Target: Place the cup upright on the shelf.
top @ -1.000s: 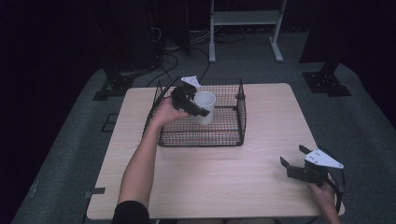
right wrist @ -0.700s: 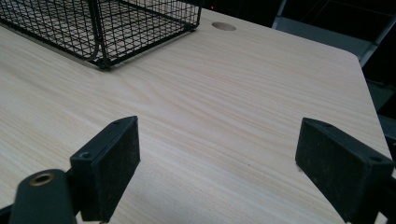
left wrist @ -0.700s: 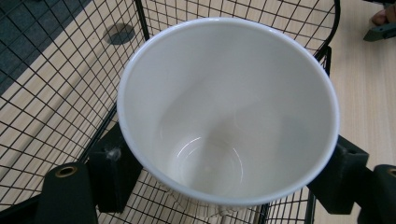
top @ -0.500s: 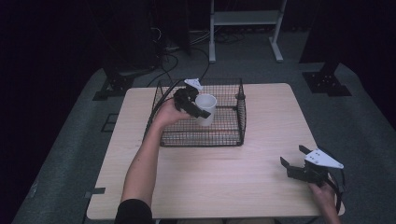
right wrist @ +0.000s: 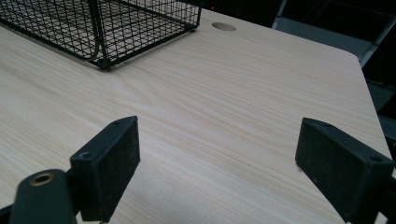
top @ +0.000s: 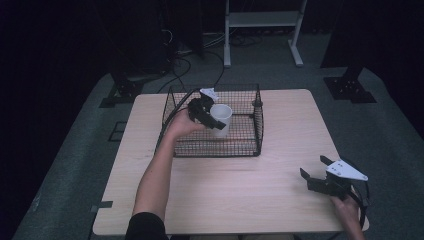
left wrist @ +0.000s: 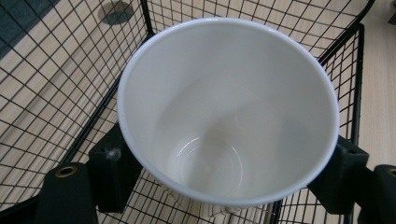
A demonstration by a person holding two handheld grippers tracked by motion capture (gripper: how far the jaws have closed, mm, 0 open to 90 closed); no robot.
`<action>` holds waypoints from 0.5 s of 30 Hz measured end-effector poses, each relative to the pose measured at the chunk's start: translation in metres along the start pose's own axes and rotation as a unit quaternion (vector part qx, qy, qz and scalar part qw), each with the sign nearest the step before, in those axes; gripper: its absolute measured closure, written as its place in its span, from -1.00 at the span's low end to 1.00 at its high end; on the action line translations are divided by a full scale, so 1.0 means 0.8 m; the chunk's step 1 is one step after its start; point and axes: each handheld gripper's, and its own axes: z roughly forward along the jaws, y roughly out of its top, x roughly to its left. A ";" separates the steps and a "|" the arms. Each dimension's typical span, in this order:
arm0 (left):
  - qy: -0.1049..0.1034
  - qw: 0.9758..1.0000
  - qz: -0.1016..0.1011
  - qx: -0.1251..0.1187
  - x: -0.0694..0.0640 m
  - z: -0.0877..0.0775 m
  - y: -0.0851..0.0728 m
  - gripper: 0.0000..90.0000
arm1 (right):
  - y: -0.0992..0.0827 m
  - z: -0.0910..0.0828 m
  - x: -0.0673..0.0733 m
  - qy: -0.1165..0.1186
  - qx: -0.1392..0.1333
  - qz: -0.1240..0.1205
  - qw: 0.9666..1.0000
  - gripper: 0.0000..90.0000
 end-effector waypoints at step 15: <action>-0.003 1.000 -0.006 0.022 0.004 0.011 -0.009 -0.52 | 0.000 0.000 0.000 0.000 0.000 0.000 1.000 -0.71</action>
